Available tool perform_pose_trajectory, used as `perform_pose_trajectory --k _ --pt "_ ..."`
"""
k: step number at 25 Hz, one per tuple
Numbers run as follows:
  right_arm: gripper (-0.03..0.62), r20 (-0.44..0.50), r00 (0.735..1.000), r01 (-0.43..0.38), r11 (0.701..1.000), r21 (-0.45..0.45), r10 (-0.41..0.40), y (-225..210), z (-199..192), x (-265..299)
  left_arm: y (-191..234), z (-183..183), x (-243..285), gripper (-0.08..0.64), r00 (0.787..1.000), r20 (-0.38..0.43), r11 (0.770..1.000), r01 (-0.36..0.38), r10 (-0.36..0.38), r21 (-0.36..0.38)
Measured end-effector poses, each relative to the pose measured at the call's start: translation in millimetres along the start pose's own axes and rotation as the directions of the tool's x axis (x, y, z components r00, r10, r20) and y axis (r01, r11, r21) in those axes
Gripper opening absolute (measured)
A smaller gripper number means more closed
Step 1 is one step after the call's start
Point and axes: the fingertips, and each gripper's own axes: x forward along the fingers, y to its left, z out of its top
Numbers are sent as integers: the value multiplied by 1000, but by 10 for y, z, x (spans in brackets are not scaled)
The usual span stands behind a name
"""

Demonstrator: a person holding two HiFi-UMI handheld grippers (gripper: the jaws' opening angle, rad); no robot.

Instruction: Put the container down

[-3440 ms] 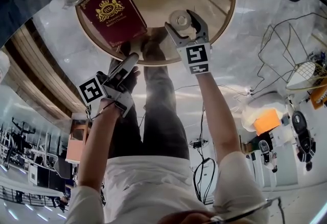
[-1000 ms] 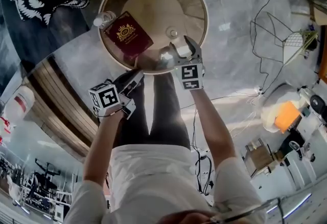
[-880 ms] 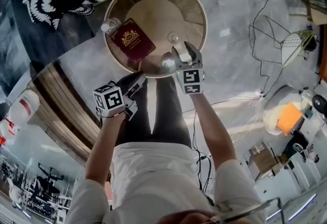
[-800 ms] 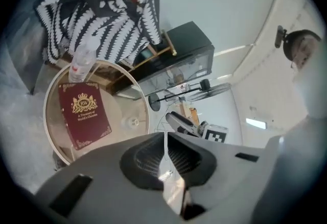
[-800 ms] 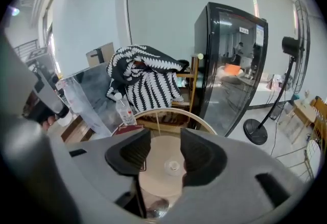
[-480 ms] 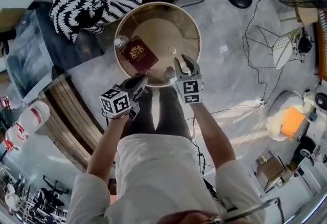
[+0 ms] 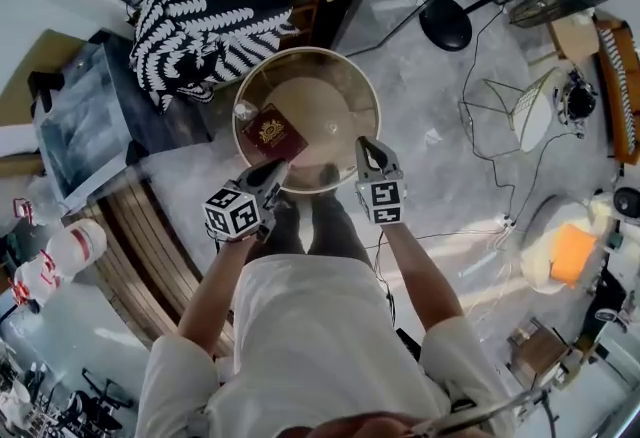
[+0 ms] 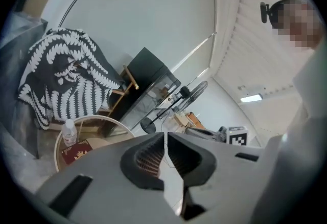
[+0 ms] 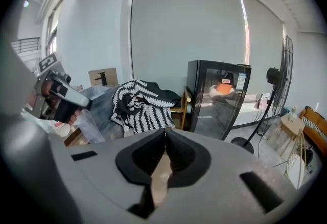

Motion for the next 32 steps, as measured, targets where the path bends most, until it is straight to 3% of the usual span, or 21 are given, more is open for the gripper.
perform_pose_trajectory --k 10,16,20,24,32 --pt "-5 51 997 -60 997 -45 63 49 353 -654 -307 229 -347 25 997 58 991 -66 60 116" --pt "-5 114 993 -1 998 -62 8 -143 639 -856 -374 462 -484 25 991 97 979 -106 90 175" --pt "-5 124 992 -16 998 -59 23 -143 726 -1033 -386 484 -580 25 987 102 976 -137 121 168" --pt "-5 152 988 -5 997 -75 16 -165 850 -1189 -454 634 -667 25 980 152 971 -155 129 179" --pt "-5 213 977 -13 998 -62 26 -224 1163 -1401 -694 1055 -768 25 969 223 948 -164 103 272"
